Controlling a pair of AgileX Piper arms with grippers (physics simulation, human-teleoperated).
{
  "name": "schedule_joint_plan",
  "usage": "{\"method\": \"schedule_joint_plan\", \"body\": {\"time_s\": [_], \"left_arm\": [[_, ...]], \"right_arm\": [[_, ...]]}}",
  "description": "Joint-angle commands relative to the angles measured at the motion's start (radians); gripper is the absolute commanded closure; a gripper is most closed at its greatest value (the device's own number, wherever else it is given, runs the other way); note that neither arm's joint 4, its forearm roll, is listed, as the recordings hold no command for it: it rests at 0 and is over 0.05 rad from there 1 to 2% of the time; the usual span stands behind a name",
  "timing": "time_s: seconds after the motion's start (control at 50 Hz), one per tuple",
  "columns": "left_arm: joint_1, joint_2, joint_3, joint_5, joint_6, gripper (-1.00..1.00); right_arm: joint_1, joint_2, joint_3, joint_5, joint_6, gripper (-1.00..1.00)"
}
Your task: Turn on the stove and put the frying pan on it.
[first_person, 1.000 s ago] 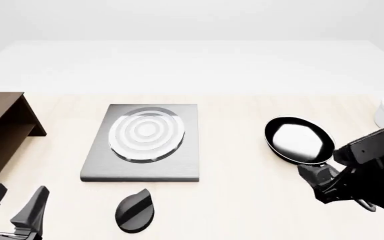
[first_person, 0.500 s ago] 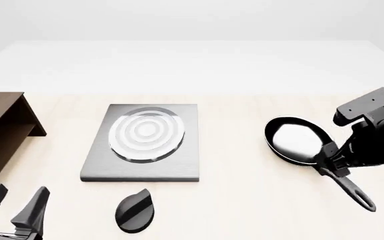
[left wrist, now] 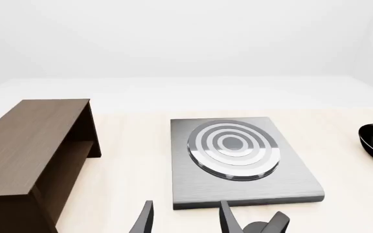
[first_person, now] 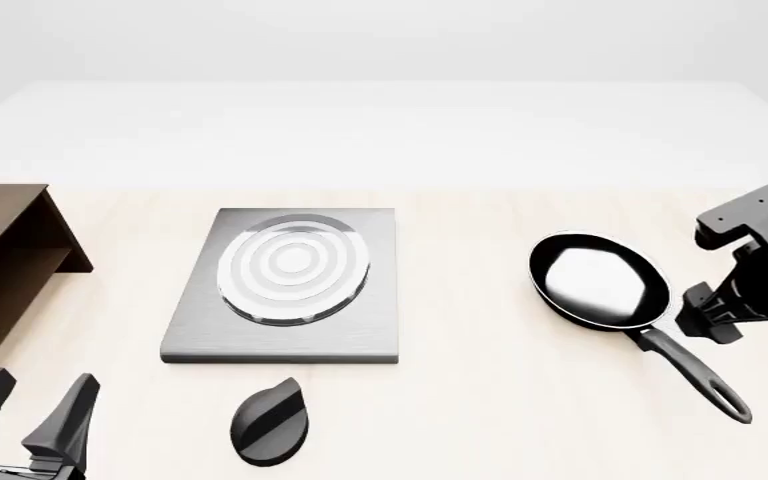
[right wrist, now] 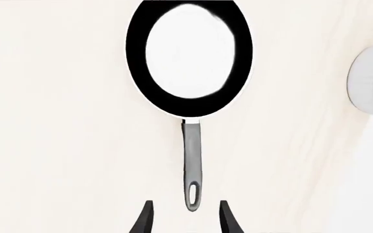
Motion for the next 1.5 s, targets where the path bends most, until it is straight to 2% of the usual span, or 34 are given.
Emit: {"method": "schedule_joint_plan", "body": {"time_s": [0.02, 0.22, 0.62, 0.98, 1.02, 1.5], "left_arm": [[0.000, 0.001, 0.000, -0.001, -0.003, -1.00], [-0.001, 0.007, 0.000, -0.009, -0.006, -1.00], [-0.001, 0.004, 0.000, -0.008, -0.009, -1.00], [-0.004, 0.005, 0.000, -0.009, -0.005, -1.00], [-0.005, 0.003, 0.000, -0.008, -0.004, -1.00], [-0.007, 0.000, 0.000, -0.006, -0.002, -1.00]], "right_arm": [[-0.082, 0.067, 0.004, -0.033, -0.062, -1.00], [-0.083, 0.107, 0.018, -0.071, -0.062, -1.00], [-0.125, 0.248, 0.071, -0.233, -0.093, -1.00], [-0.061, 0.343, 0.109, -0.324, -0.031, -1.00], [-0.042, 0.354, 0.112, -0.334, -0.010, -1.00], [-0.063, 0.447, 0.164, -0.442, -0.012, -1.00]]}}
